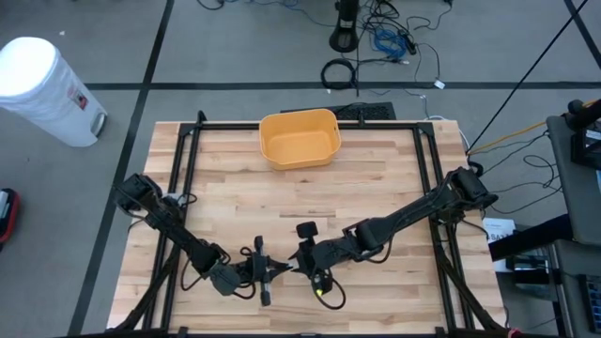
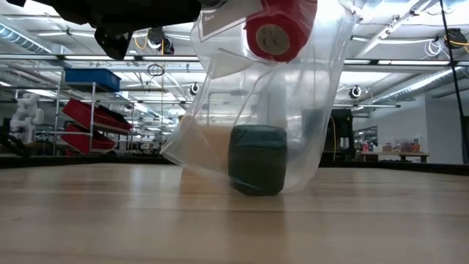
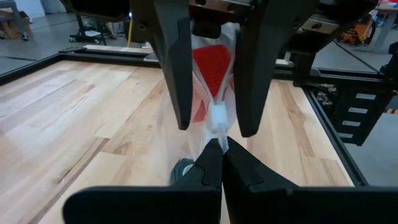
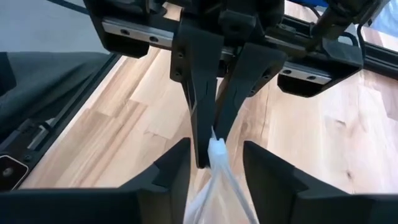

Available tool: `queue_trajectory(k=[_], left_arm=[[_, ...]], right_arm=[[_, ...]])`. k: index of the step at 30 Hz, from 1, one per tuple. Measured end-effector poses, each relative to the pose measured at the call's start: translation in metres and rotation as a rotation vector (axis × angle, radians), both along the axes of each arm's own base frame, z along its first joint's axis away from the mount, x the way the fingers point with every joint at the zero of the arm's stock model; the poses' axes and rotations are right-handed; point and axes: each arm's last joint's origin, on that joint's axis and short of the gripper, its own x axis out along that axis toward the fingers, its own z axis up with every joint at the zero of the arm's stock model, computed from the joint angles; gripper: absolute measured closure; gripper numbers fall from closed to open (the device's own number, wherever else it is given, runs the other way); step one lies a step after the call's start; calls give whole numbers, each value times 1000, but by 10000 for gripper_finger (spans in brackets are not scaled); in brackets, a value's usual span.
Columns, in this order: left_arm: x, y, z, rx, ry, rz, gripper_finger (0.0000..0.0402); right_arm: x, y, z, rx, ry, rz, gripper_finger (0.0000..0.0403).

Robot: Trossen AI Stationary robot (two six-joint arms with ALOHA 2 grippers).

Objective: Roll bandage
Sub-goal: Close the transparent zip bag

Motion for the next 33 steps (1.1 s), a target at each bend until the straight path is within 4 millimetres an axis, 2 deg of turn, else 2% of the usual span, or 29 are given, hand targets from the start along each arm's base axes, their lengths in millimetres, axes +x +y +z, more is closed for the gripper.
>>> queue_trajectory(k=[15,24,33], left_arm=[[0,0,0,3,0,4,402],[-1,-1,0,8,2,-3,397],[-6,-6,0,18,-11,28,331]], right_arm=[[-1,0,-1,-34,10,26,393],[-1,0,-1,-38,9,28,393],[-1,0,-1,-40,9,30,392]])
